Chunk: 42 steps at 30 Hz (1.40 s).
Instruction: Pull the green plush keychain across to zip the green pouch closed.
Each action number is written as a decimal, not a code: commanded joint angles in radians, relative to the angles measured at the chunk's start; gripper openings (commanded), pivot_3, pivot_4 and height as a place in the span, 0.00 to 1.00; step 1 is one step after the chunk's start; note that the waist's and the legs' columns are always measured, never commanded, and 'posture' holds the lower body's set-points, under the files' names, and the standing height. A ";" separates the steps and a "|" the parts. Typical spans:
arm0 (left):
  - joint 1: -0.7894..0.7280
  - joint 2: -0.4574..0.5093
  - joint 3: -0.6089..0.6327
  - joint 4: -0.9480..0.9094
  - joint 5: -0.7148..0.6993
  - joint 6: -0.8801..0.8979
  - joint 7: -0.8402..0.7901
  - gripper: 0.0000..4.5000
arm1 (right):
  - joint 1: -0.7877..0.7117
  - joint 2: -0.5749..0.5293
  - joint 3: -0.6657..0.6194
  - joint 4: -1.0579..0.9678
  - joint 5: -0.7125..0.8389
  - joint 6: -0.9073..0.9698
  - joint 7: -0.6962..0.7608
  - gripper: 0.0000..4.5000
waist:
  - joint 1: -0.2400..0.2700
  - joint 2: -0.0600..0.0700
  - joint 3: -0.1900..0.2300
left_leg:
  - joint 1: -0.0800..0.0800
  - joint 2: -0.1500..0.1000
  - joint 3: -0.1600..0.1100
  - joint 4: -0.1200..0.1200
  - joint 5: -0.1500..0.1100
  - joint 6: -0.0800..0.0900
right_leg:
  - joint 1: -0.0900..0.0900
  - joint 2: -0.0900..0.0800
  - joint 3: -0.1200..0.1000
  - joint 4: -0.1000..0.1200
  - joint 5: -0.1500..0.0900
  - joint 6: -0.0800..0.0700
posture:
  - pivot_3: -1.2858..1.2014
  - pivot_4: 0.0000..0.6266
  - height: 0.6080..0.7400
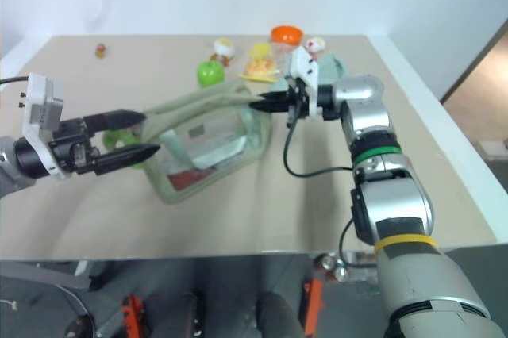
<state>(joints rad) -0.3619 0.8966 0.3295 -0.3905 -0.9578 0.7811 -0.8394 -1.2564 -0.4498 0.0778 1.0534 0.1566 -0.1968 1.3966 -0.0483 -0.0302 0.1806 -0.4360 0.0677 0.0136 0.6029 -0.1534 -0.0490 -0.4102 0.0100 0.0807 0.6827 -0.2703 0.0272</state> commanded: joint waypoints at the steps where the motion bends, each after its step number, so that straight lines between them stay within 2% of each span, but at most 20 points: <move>1: -0.032 -0.003 0.010 0.001 0.007 -0.025 -0.007 1.00 | 0.002 -0.044 -0.048 -0.118 0.038 0.030 0.027 0.01 | 0.000 0.000 0.000 | 0.000 0.000 0.000 0.000 0.000 0.000 | 0.000 0.000 0.000 0.000 0.000 0.000 | 0.52 0.24 1.00; 5: -0.033 -0.015 -0.003 0.011 0.028 -0.033 -0.012 1.00 | 0.131 -0.130 -0.078 -0.447 0.108 0.234 0.023 0.01 | 0.006 0.000 0.000 | -0.001 0.000 -0.002 0.000 0.000 0.000 | 0.000 0.000 -0.001 0.000 0.000 0.000 | 0.52 0.24 1.00; 9: -0.040 -0.020 -0.015 0.019 0.032 -0.036 -0.011 1.00 | 0.330 -0.225 -0.114 -0.822 0.180 0.455 -0.041 0.01 | 0.012 0.000 0.000 | -0.002 0.000 -0.003 0.000 0.000 0.000 | 0.000 -0.001 -0.003 0.000 -0.001 0.000 | 0.52 0.24 1.00; 14: -0.075 -0.034 -0.054 0.050 0.059 -0.047 -0.021 1.00 | 0.494 -0.272 -0.150 -1.104 0.256 0.655 -0.151 0.01 | 0.005 0.000 0.000 | -0.001 0.000 -0.003 0.000 0.000 0.000 | 0.000 0.000 -0.003 0.001 -0.001 0.000 | 0.52 0.24 1.00; 19: -0.100 -0.044 -0.058 0.084 0.080 -0.060 -0.026 1.00 | 0.569 -0.275 -0.156 -1.168 0.250 0.662 -0.228 0.01 | 0.001 0.000 0.000 | 0.000 0.000 -0.003 0.002 0.002 0.000 | 0.001 0.001 -0.002 0.001 -0.002 0.005 | 0.52 0.24 1.00; 23: -0.095 -0.063 -0.012 0.145 0.083 -0.070 -0.003 1.00 | 0.602 -0.276 -0.151 -1.176 0.241 0.629 -0.252 0.01 | 0.001 0.000 0.000 | 0.000 0.000 -0.003 0.004 0.002 0.001 | 0.002 0.000 -0.002 0.001 -0.002 0.006 | 0.52 0.24 1.00; 28: -0.040 -0.104 0.046 0.321 0.173 -0.180 0.021 1.00 | 0.636 -0.274 -0.144 -1.188 0.246 0.610 -0.270 0.01 | 0.000 0.001 0.000 | 0.002 0.000 -0.003 0.003 0.002 0.001 | 0.002 0.001 -0.002 0.001 -0.002 0.005 | 0.52 0.24 1.00; 34: -0.059 -0.206 0.001 0.443 0.290 -0.312 0.047 1.00 | 0.657 -0.269 -0.147 -1.213 0.257 0.609 -0.302 0.01 | 0.003 0.000 0.000 | 0.000 0.000 -0.003 0.004 0.002 0.001 | 0.003 0.000 -0.003 0.001 -0.002 0.005 | 0.52 0.24 1.00; 42: -0.178 -0.303 -0.057 0.594 0.306 -0.340 -0.018 1.00 | 0.667 -0.277 -0.148 -1.228 0.260 0.603 -0.313 0.01 | 0.001 0.000 0.000 | 0.000 0.000 -0.003 0.004 0.003 0.001 | 0.003 0.001 -0.003 0.001 0.000 0.006 | 0.52 0.24 1.00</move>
<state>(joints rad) -0.5193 0.5937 0.2673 0.1876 -0.6516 0.4572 -0.8383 -0.5840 -0.7151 -0.0486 -0.1288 0.3980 0.4243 1.0857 -0.0470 -0.0299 0.1802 -0.4356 0.0677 0.0102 0.6072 -0.1509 -0.0479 -0.4073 0.0109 0.0783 0.6838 -0.2707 0.0332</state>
